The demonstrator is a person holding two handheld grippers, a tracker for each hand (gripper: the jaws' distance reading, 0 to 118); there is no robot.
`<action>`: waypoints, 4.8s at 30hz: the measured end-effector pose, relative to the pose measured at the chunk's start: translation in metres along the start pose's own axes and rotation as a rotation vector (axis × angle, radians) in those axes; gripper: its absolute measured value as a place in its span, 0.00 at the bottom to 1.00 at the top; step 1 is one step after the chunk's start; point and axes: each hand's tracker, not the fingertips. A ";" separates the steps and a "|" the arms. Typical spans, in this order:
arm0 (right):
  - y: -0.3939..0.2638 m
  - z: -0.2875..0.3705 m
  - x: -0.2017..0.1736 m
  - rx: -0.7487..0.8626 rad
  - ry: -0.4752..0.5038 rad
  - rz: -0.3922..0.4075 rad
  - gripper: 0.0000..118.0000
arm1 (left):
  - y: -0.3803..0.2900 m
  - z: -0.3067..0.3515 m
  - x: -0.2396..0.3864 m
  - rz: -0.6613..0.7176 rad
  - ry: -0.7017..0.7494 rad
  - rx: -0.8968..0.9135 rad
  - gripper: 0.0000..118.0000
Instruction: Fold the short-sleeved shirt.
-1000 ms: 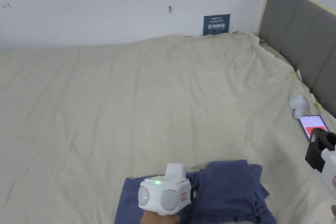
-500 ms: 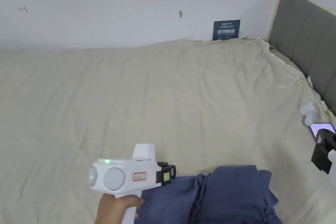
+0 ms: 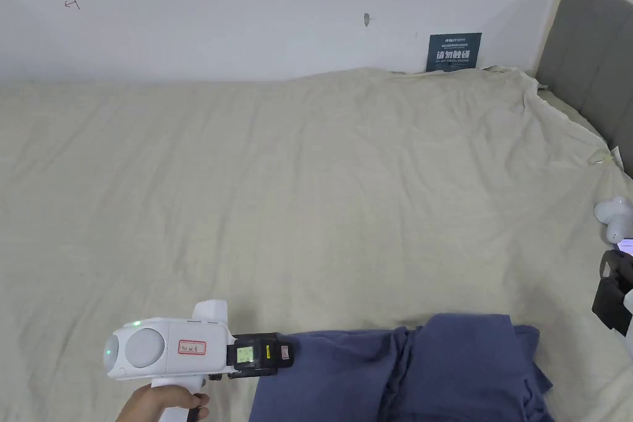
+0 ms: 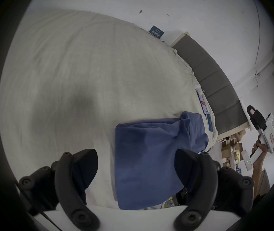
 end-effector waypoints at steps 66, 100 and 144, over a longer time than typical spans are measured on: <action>0.001 0.006 0.001 0.017 0.045 -0.008 0.00 | 0.046 -0.011 0.110 0.038 0.008 -0.038 0.05; 0.004 0.018 0.028 0.029 -0.021 -0.018 0.00 | 0.028 -0.001 0.169 -0.210 0.149 0.220 0.91; -0.012 0.017 0.064 -0.034 -0.091 -0.037 0.00 | -0.101 -0.167 0.210 -0.623 0.270 0.185 0.00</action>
